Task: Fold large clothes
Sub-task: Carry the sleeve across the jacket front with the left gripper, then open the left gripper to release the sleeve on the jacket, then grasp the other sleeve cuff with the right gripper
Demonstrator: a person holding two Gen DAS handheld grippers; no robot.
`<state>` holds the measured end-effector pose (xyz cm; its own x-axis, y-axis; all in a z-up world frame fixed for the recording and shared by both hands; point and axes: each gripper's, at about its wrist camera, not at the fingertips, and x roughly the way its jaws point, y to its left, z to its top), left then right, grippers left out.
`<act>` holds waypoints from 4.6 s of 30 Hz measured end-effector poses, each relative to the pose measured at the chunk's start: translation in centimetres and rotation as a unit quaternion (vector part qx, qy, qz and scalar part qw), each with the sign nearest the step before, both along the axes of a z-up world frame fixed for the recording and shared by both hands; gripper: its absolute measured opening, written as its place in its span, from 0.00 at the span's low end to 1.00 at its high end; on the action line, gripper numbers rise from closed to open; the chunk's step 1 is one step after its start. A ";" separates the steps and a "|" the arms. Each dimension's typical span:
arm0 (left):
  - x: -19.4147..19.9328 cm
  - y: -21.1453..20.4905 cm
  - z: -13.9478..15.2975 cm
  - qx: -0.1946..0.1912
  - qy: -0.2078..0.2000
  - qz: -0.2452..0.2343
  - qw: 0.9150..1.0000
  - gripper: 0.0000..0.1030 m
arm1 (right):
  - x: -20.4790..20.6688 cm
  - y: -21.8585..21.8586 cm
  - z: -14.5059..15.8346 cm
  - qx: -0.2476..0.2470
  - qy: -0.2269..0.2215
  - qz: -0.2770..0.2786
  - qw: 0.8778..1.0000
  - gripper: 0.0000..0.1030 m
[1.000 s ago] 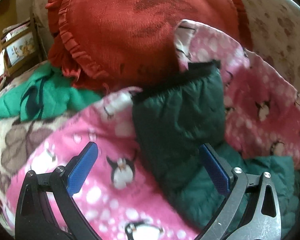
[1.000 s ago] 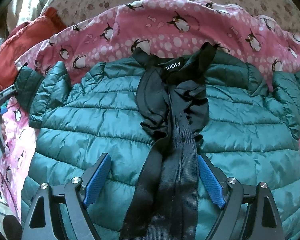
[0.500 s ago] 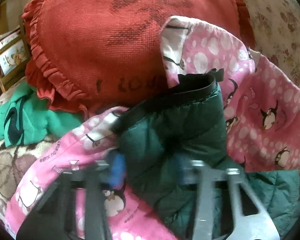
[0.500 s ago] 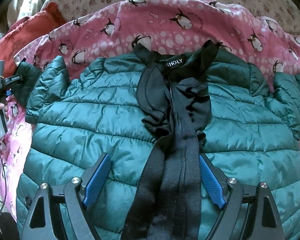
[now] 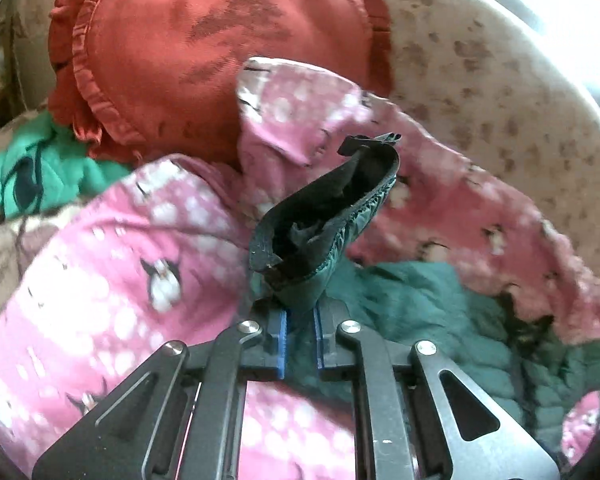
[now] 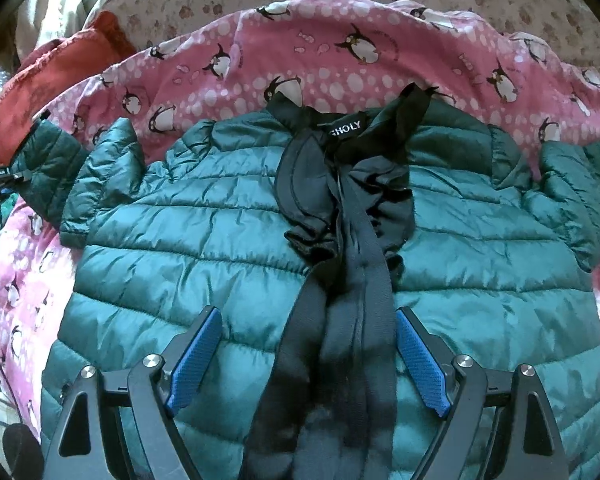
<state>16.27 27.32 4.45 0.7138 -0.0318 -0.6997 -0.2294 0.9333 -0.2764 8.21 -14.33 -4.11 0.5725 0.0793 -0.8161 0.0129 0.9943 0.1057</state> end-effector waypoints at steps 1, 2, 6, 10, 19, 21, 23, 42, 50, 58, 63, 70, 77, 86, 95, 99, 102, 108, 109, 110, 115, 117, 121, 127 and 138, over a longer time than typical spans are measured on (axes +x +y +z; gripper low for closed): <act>-1.1 -0.4 0.3 0.000 -0.003 -0.004 1.000 0.08 | -0.2 -0.2 0.2 0.000 -0.001 -0.001 1.000 0.83; -1.7 -0.9 0.6 -0.002 -0.006 -0.011 1.000 0.08 | -0.5 -0.3 0.3 0.001 -0.003 -0.002 1.000 0.83; -2.9 -4.1 1.0 -0.007 -0.006 -0.029 1.000 0.08 | -1.4 -1.2 0.8 0.013 -0.005 -0.013 1.000 0.83; -3.5 -8.0 1.4 0.002 -0.006 -0.056 0.998 0.08 | -2.3 -2.3 1.1 0.017 -0.007 -0.023 1.000 0.83; -5.0 -16.1 1.9 -0.002 0.000 -0.121 0.993 0.08 | -4.3 -5.7 1.7 0.017 -0.007 -0.054 0.998 0.83; -5.1 -17.8 1.9 -0.006 0.001 -0.134 0.991 0.08 | -4.7 -6.3 1.7 0.014 -0.005 -0.058 0.998 0.83; -5.4 -19.6 1.8 -0.009 0.003 -0.146 0.989 0.08 | -5.0 -6.9 1.8 0.014 -0.004 -0.062 0.998 0.83; -7.3 -34.2 -0.5 -0.034 0.038 -0.268 0.962 0.08 | -7.1 -12.2 1.9 0.024 -0.005 -0.114 0.993 0.83; -7.0 -38.0 -3.0 -0.032 0.068 -0.293 0.953 0.08 | -8.2 -15.2 2.0 0.032 -0.005 -0.144 0.989 0.83; -7.0 -39.9 -6.1 -0.021 0.101 -0.294 0.950 0.08 | -8.4 -16.0 1.1 0.025 0.012 -0.147 0.989 0.83; -7.5 -40.2 -5.9 0.000 0.091 -0.292 0.952 0.08 | -8.2 -15.8 1.1 0.020 0.013 -0.146 0.989 0.83; -8.1 -40.0 -5.2 0.016 0.080 -0.297 0.951 0.09 | -7.2 -14.8 1.3 0.016 0.014 -0.139 0.990 0.83; -8.3 -38.8 -4.5 -0.025 0.093 -0.311 0.946 0.23 | -7.2 -14.8 1.2 0.031 0.018 -0.132 0.991 0.83; -10.3 -33.0 -1.3 -0.021 0.046 -0.280 0.959 0.62 | -7.8 -16.1 2.4 0.104 -0.001 -0.143 0.984 0.83; -9.1 -26.1 -2.7 0.047 0.054 -0.191 0.979 0.62 | -3.6 -12.0 2.9 0.159 0.006 -0.092 0.983 0.83; -8.8 -23.9 -3.9 0.039 0.067 -0.169 0.983 0.62 | -0.6 -10.1 1.0 0.182 0.039 -0.083 0.979 0.83; -8.6 -23.1 -4.6 0.040 0.073 -0.162 0.983 0.62 | 0.8 -9.1 -0.2 0.169 0.050 -0.087 0.981 0.83; -8.0 -21.2 -6.3 0.026 0.096 -0.138 0.985 0.62 | 1.6 -8.4 -0.1 0.137 0.015 -0.073 0.988 0.36; -7.8 -20.9 -6.7 0.024 0.100 -0.130 0.986 0.62 | 1.6 -8.5 0.1 0.137 0.011 -0.071 0.988 0.27; -7.7 -20.4 -7.1 0.020 0.105 -0.122 0.987 0.62 | 1.5 -8.9 0.6 0.139 0.005 -0.069 0.988 0.21; -7.5 -18.7 -8.4 0.000 0.116 -0.094 0.989 0.62 | 0.6 -11.5 4.1 0.107 -0.058 -0.087 0.989 0.15; -7.5 -18.4 -8.8 -0.005 0.118 -0.090 0.989 0.62 | 0.1 -12.5 4.5 0.088 -0.072 -0.102 0.988 0.14; -7.6 -18.7 -8.9 0.001 0.115 -0.090 0.989 0.62 | 0.1 -15.2 4.3 0.090 -0.071 -0.128 0.985 0.13; -7.4 -19.0 -8.5 0.002 0.115 -0.095 0.989 0.62 | 0.8 -15.4 4.6 0.047 -0.075 -0.124 0.988 0.13; -7.4 -20.0 -6.2 0.002 0.082 -0.107 0.991 0.62 | 4.5 -16.5 3.4 -0.077 -0.071 -0.151 0.983 0.09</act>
<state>8.89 7.30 -1.78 0.5680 -0.1668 -0.8060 -0.0670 0.9666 -0.2472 12.66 -30.78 -0.67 0.6597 -0.2301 -0.7155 0.3061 0.9517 -0.0238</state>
